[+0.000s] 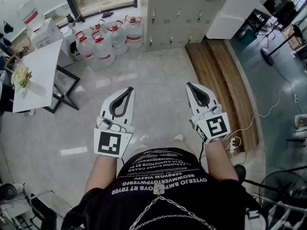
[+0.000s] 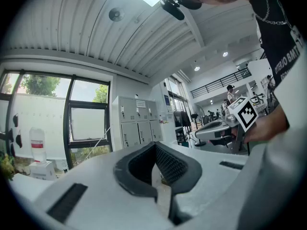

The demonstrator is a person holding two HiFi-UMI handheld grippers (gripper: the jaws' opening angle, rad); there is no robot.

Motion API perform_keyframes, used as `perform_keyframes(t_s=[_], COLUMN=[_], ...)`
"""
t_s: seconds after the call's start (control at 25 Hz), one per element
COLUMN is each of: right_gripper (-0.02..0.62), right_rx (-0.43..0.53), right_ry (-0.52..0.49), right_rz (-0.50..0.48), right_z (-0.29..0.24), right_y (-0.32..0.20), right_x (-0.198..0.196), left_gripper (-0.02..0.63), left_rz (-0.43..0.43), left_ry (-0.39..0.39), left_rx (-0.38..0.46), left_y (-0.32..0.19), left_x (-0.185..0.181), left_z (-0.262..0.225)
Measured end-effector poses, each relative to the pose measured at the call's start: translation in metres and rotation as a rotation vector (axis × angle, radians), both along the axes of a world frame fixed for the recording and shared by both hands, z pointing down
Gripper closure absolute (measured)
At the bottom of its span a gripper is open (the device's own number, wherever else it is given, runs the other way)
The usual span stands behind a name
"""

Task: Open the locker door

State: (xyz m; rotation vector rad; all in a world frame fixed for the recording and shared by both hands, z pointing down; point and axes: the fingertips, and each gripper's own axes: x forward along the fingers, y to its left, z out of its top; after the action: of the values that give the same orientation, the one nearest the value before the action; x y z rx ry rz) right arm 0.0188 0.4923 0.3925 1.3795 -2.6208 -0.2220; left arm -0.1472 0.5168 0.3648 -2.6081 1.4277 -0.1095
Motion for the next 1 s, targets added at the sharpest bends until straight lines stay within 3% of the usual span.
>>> perform_keyframes(t_s=[0.28, 0.44, 0.64, 0.76, 0.88, 1.0], right_gripper=[0.598, 0.598, 0.598, 0.488, 0.485, 0.485], right_rx=[-0.052, -0.084, -0.080, -0.103, -0.131, -0.173], right_ry=[0.000, -0.038, -0.054, -0.059, -0.073, -0.077], right_rz=[0.004, 0.053, 0.034, -0.004, -0.021, -0.058], right_z=[0.012, 0.015, 0.006, 0.012, 0.020, 0.032], right_y=[0.013, 0.019, 0.012, -0.002, -0.014, -0.031], right_x=[-0.004, 0.013, 0.035, 0.035, 0.037, 0.034], left_gripper=[0.612, 0.612, 0.612, 0.612, 0.612, 0.612], left_rz=[-0.022, -0.022, -0.033, -0.029, -0.014, -0.044], left_ry=[0.045, 0.090, 0.092, 0.080, 0.058, 0.068], left_rx=[-0.065, -0.042, -0.024, -0.001, -0.001, -0.060], left_y=[0.008, 0.012, 0.003, -0.010, -0.021, -0.034], left_x=[-0.005, -0.003, 0.016, 0.023, 0.034, 0.036], left_z=[0.021, 0.015, 0.008, 0.008, 0.012, 0.022])
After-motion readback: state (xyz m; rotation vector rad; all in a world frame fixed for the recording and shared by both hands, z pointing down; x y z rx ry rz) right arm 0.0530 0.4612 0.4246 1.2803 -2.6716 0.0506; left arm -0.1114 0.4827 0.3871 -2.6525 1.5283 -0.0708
